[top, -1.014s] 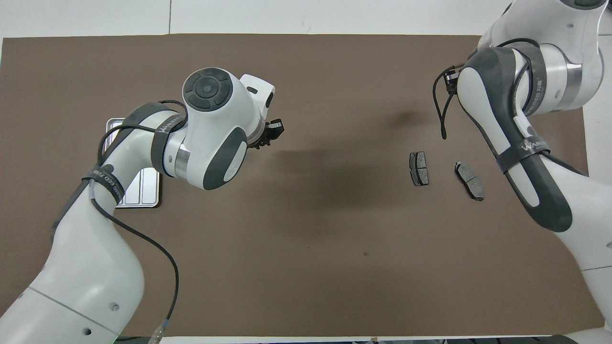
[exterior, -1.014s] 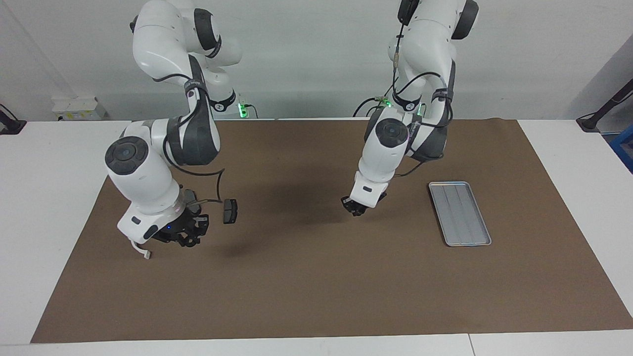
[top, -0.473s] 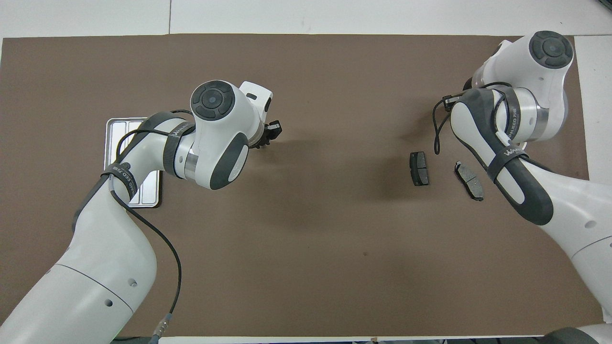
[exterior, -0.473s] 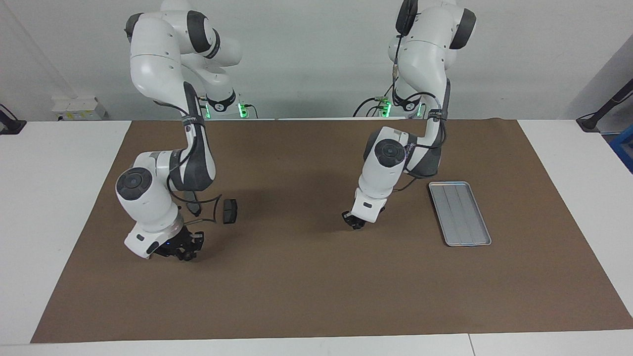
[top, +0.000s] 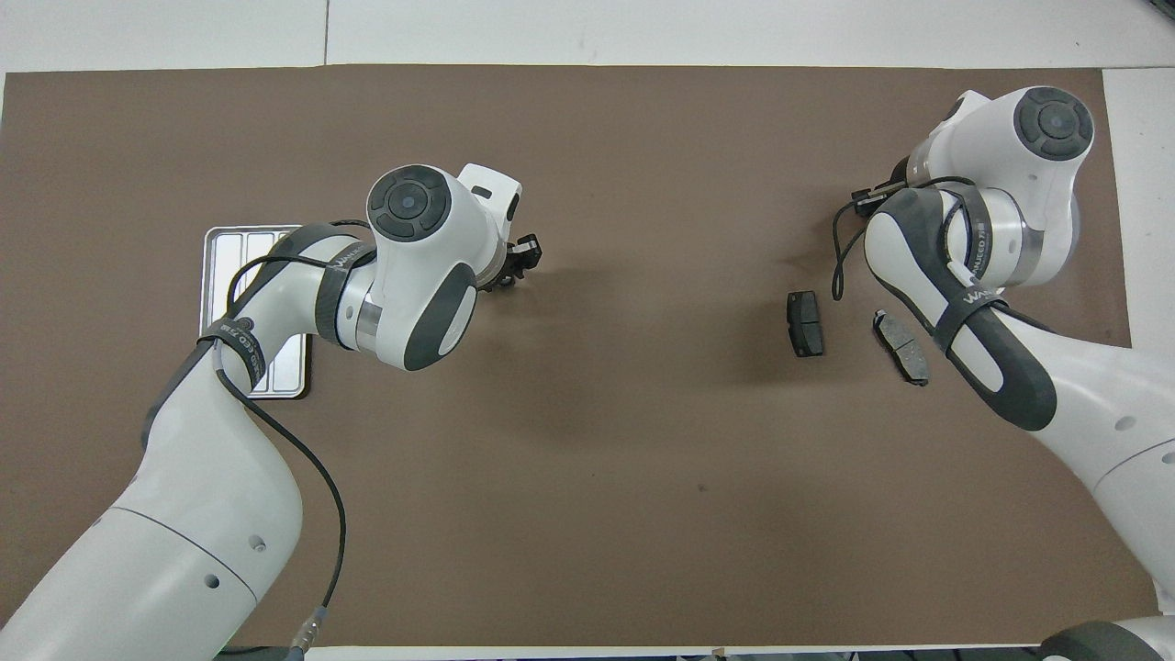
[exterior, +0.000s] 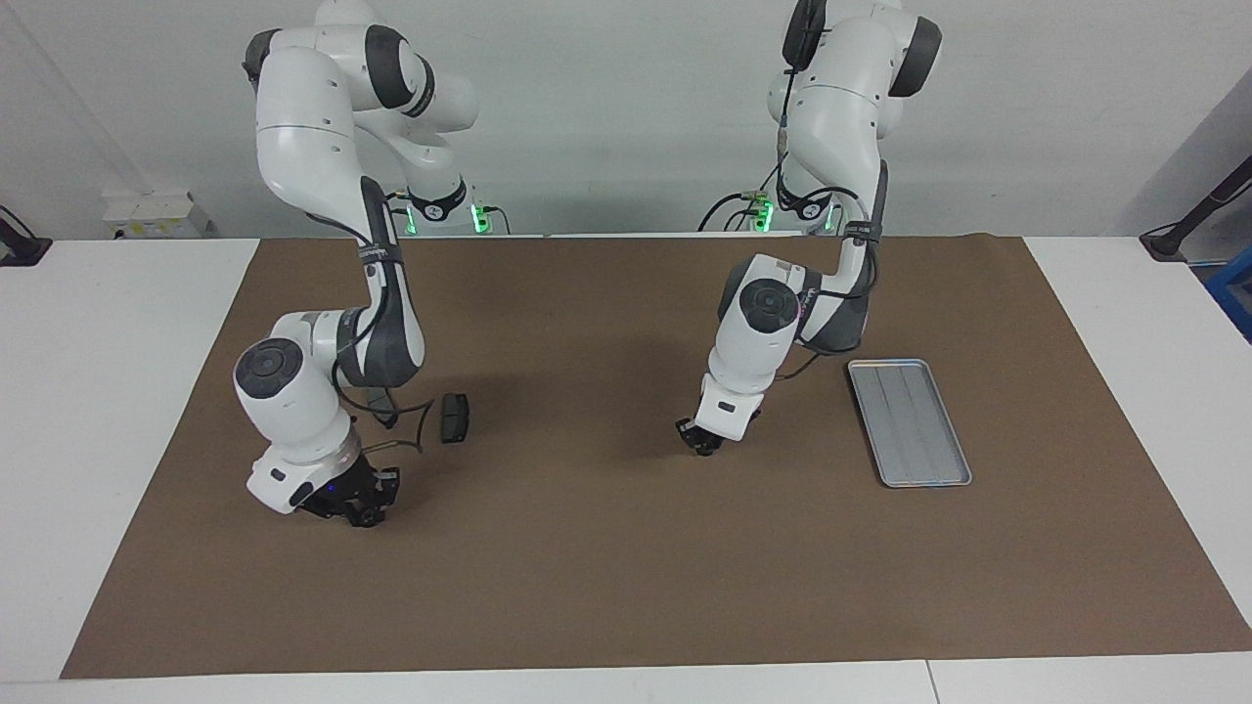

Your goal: Place bearing gear from tray to pile

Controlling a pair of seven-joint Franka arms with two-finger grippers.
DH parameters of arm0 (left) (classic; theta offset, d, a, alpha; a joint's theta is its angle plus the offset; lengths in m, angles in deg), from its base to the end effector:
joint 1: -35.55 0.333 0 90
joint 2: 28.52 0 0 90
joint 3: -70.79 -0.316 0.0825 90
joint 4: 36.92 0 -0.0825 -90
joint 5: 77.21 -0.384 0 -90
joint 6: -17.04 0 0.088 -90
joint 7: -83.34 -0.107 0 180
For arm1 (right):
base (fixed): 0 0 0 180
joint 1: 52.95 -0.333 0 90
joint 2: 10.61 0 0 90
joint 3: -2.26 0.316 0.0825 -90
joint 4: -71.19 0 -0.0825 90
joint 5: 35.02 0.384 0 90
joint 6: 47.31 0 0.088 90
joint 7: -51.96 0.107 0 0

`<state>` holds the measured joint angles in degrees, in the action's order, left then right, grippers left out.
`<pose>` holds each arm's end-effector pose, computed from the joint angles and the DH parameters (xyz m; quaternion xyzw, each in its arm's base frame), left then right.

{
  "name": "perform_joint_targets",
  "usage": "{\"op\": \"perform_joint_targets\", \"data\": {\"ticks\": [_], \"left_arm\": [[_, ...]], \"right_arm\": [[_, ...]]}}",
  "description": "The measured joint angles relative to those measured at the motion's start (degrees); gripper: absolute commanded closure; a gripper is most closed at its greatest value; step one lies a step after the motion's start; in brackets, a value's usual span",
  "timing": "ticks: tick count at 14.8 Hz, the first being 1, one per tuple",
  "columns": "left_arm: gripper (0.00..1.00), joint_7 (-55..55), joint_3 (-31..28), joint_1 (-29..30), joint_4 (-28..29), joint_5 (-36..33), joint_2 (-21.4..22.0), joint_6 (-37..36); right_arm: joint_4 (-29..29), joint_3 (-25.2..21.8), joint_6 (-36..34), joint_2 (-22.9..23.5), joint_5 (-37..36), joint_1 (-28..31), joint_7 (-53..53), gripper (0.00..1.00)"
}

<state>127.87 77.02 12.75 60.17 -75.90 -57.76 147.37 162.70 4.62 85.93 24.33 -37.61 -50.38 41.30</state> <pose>0.5981 -0.3234 0.3086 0.9875 0.1494 0.0079 0.0499 0.7065 -0.0076 0.2875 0.9931 0.1009 0.0587 0.0114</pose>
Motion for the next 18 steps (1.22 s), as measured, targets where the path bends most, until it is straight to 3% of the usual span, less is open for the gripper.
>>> {"op": "perform_joint_targets", "data": {"ticks": [2,5,9,14,18], "left_arm": [[0.0,0.07,-1.39,0.25,-0.23,-0.1,1.78,-2.81],[0.0,-5.16,-3.76,6.39,-0.58,-0.6,9.85,-12.35],[0.0,-24.26,-4.19,20.61,-0.75,-0.6,20.6,-24.81],[0.0,-31.57,-3.86,23.74,-0.72,-0.6,27.5,-34.75],[0.0,-33.28,-3.78,23.84,-0.1,-0.6,28.85,-36.15]], "right_arm": [[-0.23,0.15,-1.96,-0.18,0.0,-0.19,0.61,0.0],[-3.99,0.8,-12.98,-2.44,0.02,-3.42,8.54,0.0],[-12.5,1.52,-27.33,-5.58,0.23,-16.76,34.8,0.0],[-15.12,1.58,-27.28,-3.55,0.21,-33.01,59.8,0.0],[-24.94,1.16,-26.97,5.35,0.08,-39.09,67.71,0.0]]}}
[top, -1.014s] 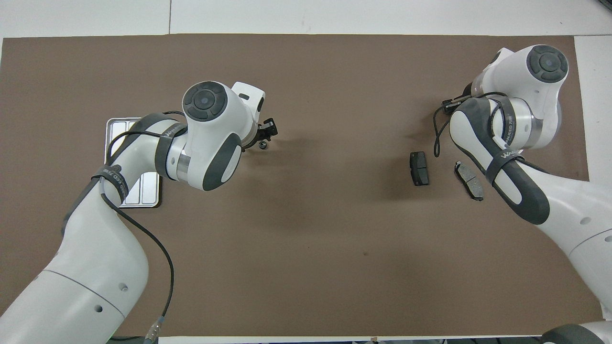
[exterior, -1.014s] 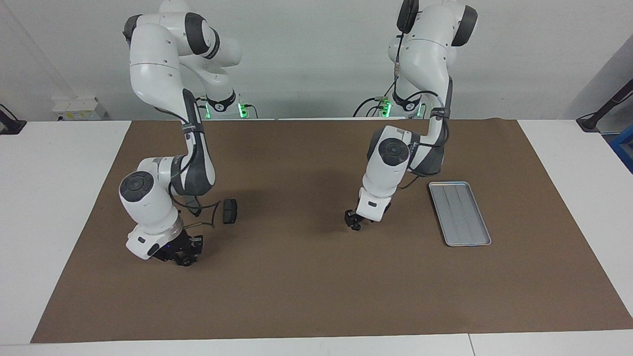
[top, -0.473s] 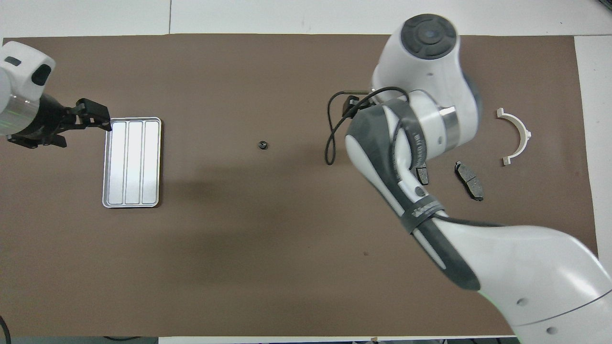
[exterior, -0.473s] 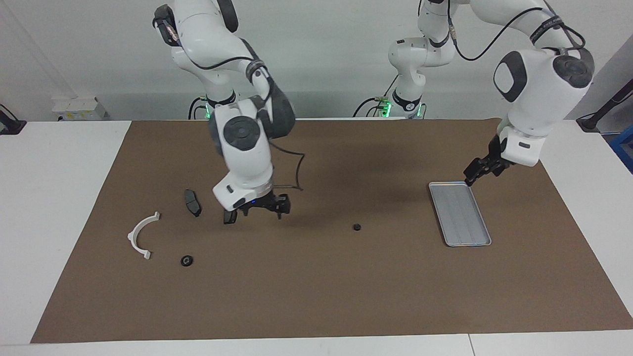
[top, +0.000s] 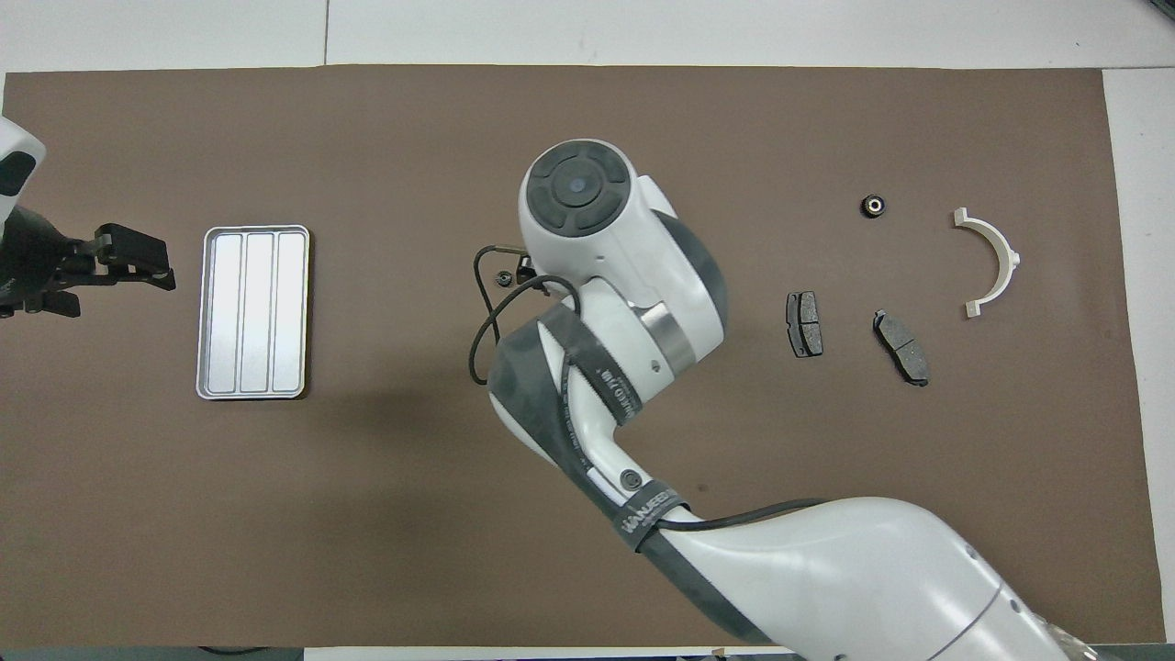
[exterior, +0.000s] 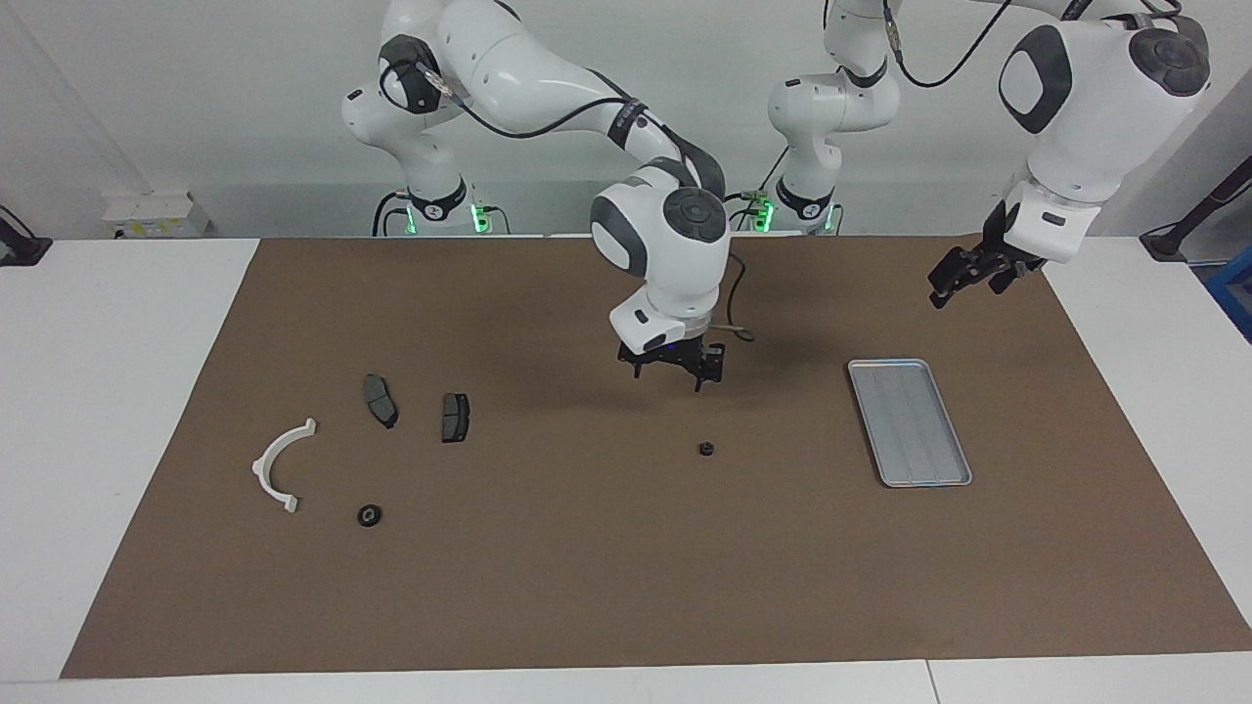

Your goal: Place bearing gear from tray to pile

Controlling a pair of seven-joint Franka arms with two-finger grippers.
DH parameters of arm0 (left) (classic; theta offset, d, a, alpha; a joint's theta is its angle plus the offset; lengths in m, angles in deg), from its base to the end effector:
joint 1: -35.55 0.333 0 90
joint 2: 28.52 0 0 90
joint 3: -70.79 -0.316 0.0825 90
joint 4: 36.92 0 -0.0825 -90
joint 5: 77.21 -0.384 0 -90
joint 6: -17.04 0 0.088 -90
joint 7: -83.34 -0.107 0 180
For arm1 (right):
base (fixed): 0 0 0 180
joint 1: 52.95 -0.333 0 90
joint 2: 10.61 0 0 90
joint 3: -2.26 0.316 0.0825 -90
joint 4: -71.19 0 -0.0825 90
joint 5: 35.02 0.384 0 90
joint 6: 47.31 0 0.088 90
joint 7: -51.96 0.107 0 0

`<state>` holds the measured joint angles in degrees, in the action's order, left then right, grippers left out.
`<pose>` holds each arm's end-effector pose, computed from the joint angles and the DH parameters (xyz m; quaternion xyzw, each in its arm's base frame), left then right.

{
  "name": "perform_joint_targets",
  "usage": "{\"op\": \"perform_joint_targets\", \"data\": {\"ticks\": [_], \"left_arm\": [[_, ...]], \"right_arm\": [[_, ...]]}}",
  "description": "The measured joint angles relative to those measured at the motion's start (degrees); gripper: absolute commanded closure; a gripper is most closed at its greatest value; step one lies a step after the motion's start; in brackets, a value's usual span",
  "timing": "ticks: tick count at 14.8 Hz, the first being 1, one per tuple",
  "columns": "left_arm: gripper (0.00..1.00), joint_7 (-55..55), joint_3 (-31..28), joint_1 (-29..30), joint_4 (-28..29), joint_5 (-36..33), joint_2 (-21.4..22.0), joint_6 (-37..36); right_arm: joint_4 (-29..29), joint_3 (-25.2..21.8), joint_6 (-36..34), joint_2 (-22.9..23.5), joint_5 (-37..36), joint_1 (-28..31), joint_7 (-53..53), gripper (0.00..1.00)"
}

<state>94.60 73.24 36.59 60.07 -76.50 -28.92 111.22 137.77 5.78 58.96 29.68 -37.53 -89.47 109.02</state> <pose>0.5578 -0.0149 0.5691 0.9958 0.0864 -0.0285 0.0032 0.5811 0.4671 0.3809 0.9888 -0.1489 -0.0022 0.0042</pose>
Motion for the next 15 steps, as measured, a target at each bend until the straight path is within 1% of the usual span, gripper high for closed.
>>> {"op": "perform_joint_targets", "data": {"ticks": [3,6,10,13,15], "left_arm": [[0.0,-0.16,0.16,0.0,0.58,0.0,-0.01,0.22],[0.0,-0.61,0.31,-0.01,0.75,0.0,-0.01,0.22],[0.0,-2.37,-0.65,-0.98,0.78,0.0,0.0,0.23],[0.0,-2.94,-1.34,-1.73,0.78,0.0,0.0,0.26],[0.0,-3.03,-1.4,-1.83,0.78,0.0,0.0,0.26]], "right_arm": [[-6.1,-0.41,1.72,6.07,0.0,-1.12,0.57,0.0],[-7.88,-0.49,4.33,9.31,-0.01,-1.19,0.57,0.0],[-8.17,-0.47,5.14,12.01,-3.32,-1.78,0.57,0.0],[-8.34,-0.5,5.34,13.23,-3.98,-1.88,0.57,0.01],[-8.48,-0.79,5.34,13.5,-4.11,-1.89,0.57,0.05]]}}
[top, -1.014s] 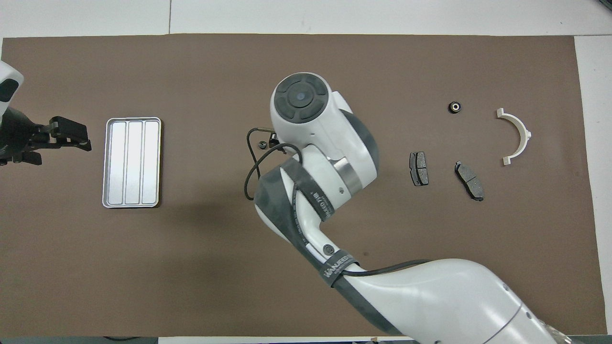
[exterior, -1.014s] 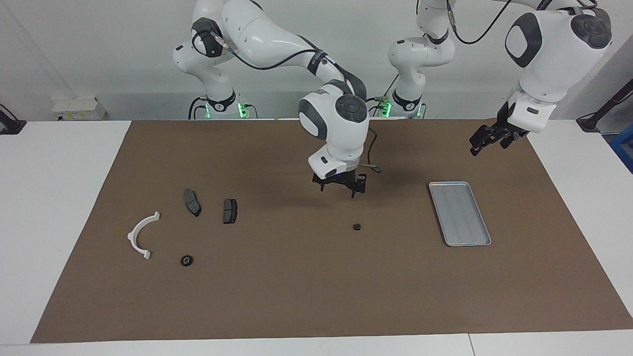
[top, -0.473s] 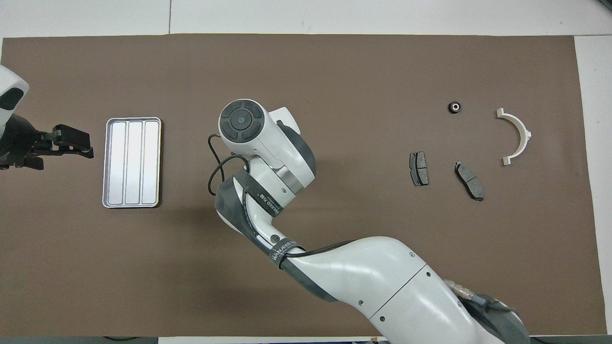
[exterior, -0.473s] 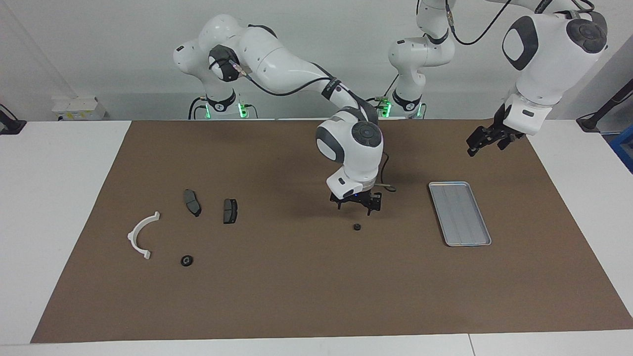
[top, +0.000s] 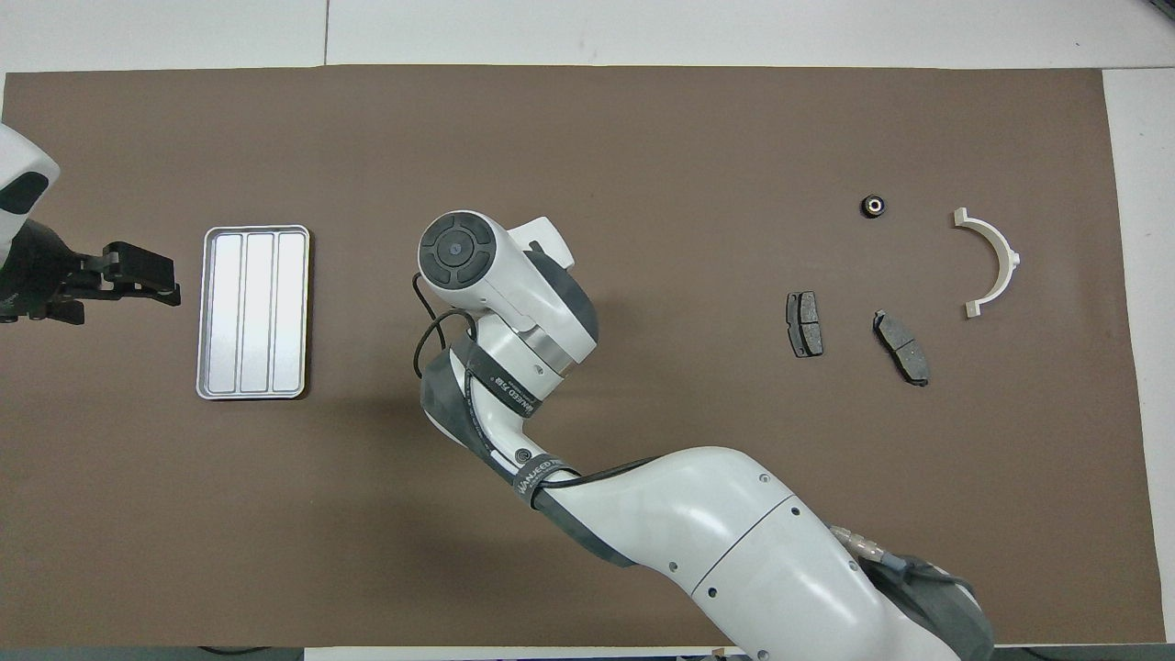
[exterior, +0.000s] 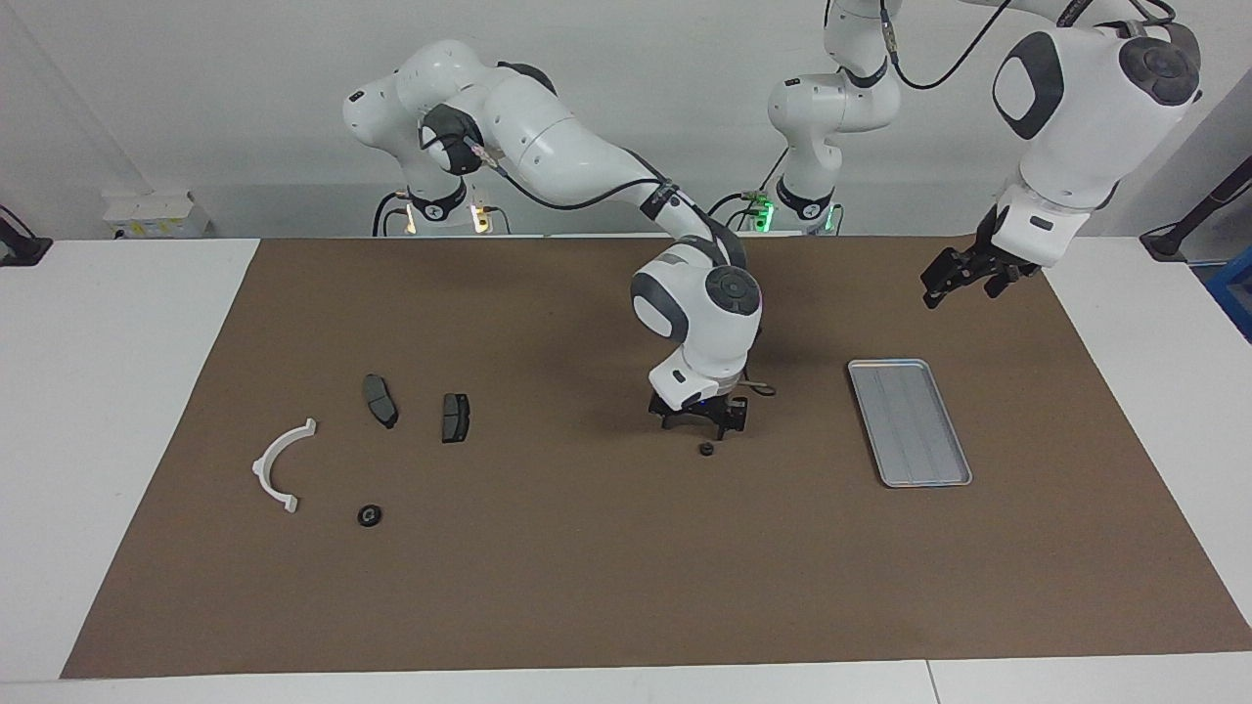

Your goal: Place bearing gear from tray to pile

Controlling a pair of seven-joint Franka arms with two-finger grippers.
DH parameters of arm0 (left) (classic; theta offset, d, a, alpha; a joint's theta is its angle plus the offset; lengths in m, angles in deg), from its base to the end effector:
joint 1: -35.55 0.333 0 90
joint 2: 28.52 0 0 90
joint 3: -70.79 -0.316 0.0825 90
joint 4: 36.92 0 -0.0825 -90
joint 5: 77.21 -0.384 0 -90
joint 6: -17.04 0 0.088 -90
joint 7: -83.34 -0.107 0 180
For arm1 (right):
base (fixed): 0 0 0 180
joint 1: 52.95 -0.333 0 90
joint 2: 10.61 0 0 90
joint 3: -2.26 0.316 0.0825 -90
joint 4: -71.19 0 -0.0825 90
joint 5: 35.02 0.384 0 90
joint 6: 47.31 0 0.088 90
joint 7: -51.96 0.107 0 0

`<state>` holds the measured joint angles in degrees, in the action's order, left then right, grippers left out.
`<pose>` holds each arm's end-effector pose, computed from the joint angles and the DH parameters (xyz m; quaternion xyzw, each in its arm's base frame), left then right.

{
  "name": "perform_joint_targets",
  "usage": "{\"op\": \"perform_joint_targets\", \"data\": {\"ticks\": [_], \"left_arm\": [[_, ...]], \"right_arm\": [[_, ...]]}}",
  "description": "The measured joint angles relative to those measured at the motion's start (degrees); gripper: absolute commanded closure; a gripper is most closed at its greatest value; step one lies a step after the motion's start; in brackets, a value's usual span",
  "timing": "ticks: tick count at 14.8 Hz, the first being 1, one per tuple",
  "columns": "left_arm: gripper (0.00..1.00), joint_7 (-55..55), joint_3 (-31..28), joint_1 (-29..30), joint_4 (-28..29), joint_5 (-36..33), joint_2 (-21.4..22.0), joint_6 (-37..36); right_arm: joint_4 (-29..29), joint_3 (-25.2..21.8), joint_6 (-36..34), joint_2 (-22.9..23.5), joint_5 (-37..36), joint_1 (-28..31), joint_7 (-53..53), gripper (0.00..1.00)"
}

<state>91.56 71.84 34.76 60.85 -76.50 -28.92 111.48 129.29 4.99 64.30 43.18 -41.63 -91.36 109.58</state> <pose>0.5571 -0.0191 0.5630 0.9979 0.0563 -0.0330 0.0033 0.5998 0.4963 0.2796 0.9907 -0.1317 0.0247 0.0239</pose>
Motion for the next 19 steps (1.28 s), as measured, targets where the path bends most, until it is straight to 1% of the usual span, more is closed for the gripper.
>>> {"op": "perform_joint_targets", "data": {"ticks": [2,5,6,7,8,9,12,15,16,19], "left_arm": [[0.0,-0.07,0.0,-0.24,0.0,0.0,0.0,0.0],[0.0,-0.07,0.21,-0.74,-0.01,0.0,0.0,0.41],[0.0,-0.07,0.2,-0.89,-0.02,0.0,0.0,0.56],[0.0,-0.07,0.19,-1.0,-0.02,0.0,0.0,0.61],[0.0,-0.07,0.17,-1.04,-0.03,0.0,0.0,0.61],[0.0,-0.07,0.13,-1.05,-0.14,0.0,0.0,0.61],[0.0,-0.09,0.16,-1.15,-2.33,0.0,0.02,-0.25],[0.0,-0.09,0.2,-1.2,-4.3,0.0,0.06,-1.08],[0.0,-0.09,0.19,-1.2,-4.39,0.0,0.06,-1.09],[0.0,-0.09,-0.03,-1.18,-4.4,0.0,0.07,-1.17]], "right_arm": [[-0.16,-0.76,0.1,0.19,-0.03,0.04,0.0,0.08],[-1.21,-1.12,1.41,0.93,-0.03,0.07,0.0,0.09],[-1.41,-1.12,1.49,1.1,-0.04,0.05,0.0,0.15],[-1.55,-1.12,1.49,1.21,-0.04,0.03,0.0,0.26],[-1.7,-1.13,1.49,1.29,-0.04,0.03,0.0,0.42],[-1.95,-1.13,1.62,1.33,-0.04,0.03,0.0,0.47],[-2.32,-1.24,3.39,1.44,-0.04,0.11,0.0,0.47],[-2.4,-1.24,3.64,1.53,-0.04,0.23,0.0,0.48],[-2.4,-1.24,3.65,1.53,-0.03,0.23,0.0,0.54],[-2.42,-1.29,4.8,1.66,-0.04,0.48,0.0,0.64]]}}
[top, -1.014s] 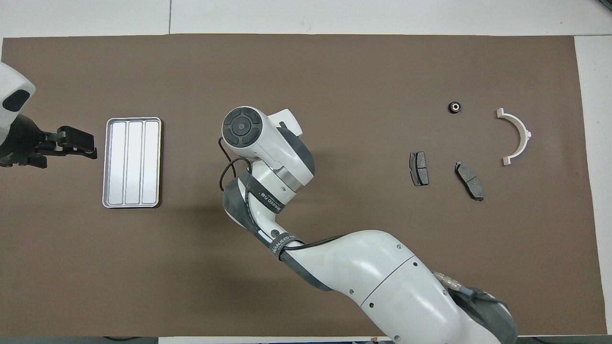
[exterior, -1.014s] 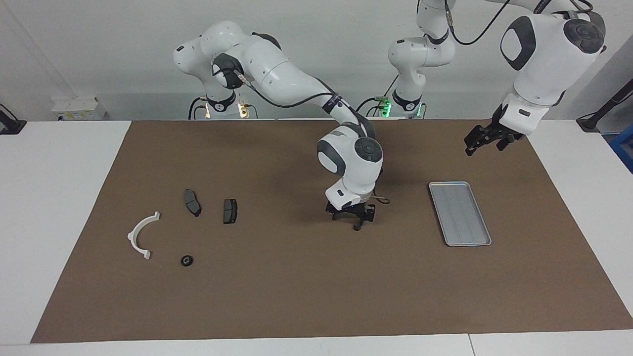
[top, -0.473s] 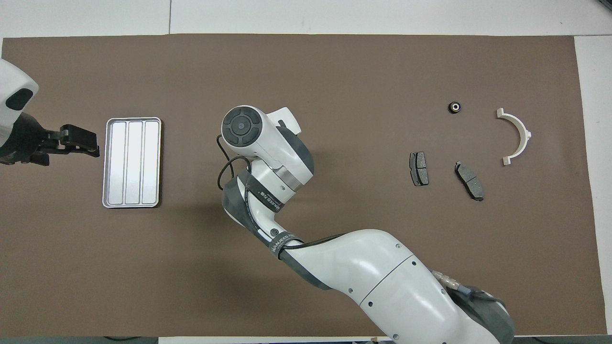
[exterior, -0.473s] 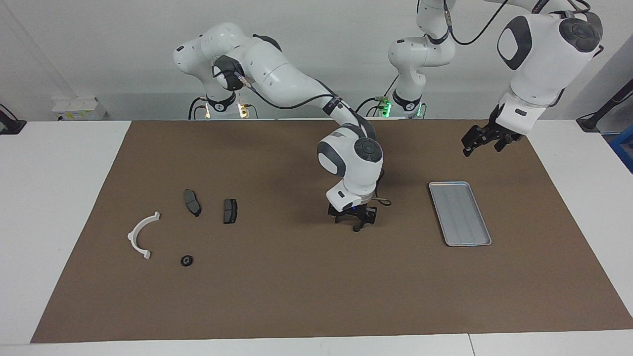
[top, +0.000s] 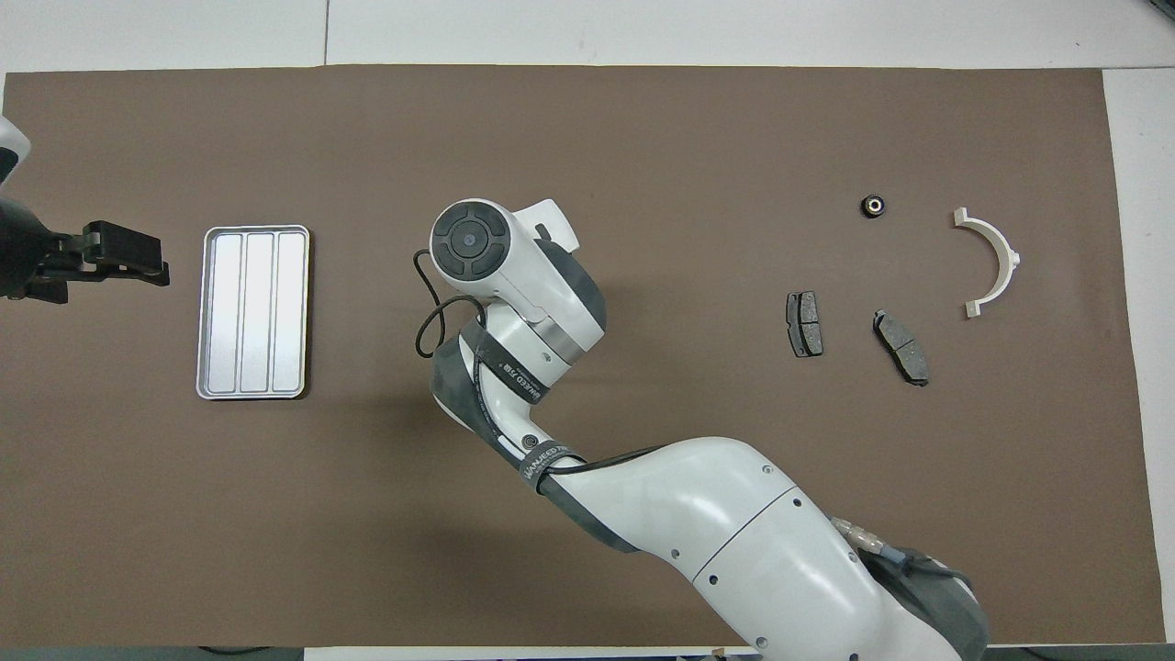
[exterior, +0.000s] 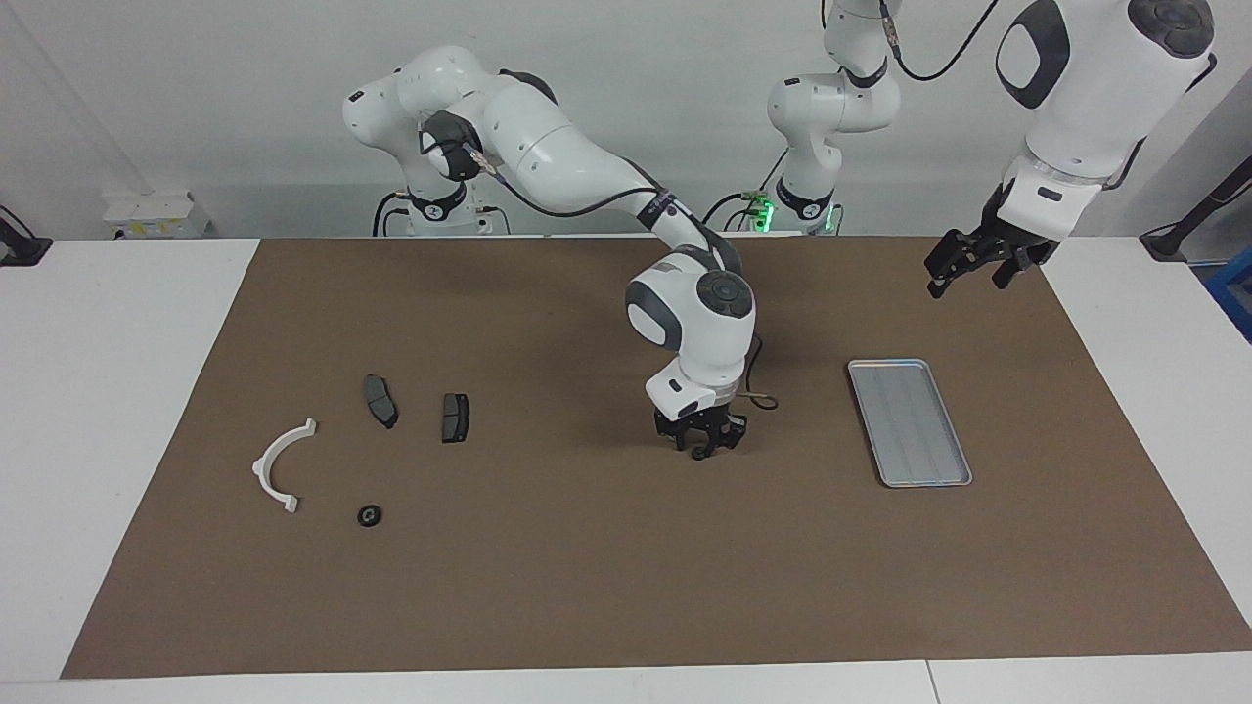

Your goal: Place bearing gear from tray to pile

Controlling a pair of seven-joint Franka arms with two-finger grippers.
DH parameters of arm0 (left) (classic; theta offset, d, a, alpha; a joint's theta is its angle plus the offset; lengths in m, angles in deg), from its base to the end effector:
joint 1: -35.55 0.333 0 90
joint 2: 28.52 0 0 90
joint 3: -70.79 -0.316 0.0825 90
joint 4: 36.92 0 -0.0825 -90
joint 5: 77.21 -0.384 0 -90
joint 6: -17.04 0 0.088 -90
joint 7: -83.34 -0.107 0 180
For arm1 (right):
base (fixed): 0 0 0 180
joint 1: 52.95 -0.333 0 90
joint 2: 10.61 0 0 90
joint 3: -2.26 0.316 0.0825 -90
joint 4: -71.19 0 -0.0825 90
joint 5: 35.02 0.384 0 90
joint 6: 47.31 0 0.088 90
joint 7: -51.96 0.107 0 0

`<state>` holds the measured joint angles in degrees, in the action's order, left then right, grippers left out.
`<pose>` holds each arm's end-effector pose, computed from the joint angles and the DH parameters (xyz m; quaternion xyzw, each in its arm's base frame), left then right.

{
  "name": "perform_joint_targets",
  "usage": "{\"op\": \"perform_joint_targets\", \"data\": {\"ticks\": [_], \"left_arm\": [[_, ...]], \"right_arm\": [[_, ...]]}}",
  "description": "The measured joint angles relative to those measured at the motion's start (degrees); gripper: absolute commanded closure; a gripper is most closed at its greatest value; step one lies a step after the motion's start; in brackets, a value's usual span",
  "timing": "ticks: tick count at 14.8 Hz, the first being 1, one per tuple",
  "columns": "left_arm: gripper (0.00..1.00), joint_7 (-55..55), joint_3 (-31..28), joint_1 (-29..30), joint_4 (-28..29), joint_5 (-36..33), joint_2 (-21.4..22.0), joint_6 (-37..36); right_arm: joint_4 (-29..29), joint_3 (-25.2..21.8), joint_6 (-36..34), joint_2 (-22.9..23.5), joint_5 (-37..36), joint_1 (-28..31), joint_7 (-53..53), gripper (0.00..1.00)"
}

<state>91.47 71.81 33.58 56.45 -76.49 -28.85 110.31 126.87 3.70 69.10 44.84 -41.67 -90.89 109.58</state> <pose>0.5592 -0.0305 0.5984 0.9989 0.0452 -0.0043 0.0059 0.6216 0.4918 0.2847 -0.9880 0.1409 -0.0627 0.0060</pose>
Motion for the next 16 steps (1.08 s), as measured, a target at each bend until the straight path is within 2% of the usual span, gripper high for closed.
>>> {"op": "perform_joint_targets", "data": {"ticks": [2,4,6,11,16], "left_arm": [[0.0,0.0,-0.07,0.0,0.0,0.0,0.0,-0.29],[0.0,0.0,-0.07,0.0,0.0,0.0,0.0,-0.52],[0.0,0.0,-0.07,0.0,0.0,0.0,0.0,-0.6],[0.0,0.0,-0.07,0.0,0.0,0.0,0.0,-0.65],[0.0,0.0,-0.07,0.0,0.0,0.0,0.0,-0.67]], "right_arm": [[0.0,0.0,0.72,0.11,0.0,0.31,0.0,0.73],[-0.02,-0.01,1.31,0.17,0.0,0.49,0.0,0.91],[-0.04,0.0,1.47,0.21,0.0,0.71,0.0,1.0],[-0.39,-0.05,0.16,0.23,0.0,1.1,-1.01,1.0],[-2.37,0.41,-10.13,-2.73,0.0,8.48,-14.24,1.0]]}}
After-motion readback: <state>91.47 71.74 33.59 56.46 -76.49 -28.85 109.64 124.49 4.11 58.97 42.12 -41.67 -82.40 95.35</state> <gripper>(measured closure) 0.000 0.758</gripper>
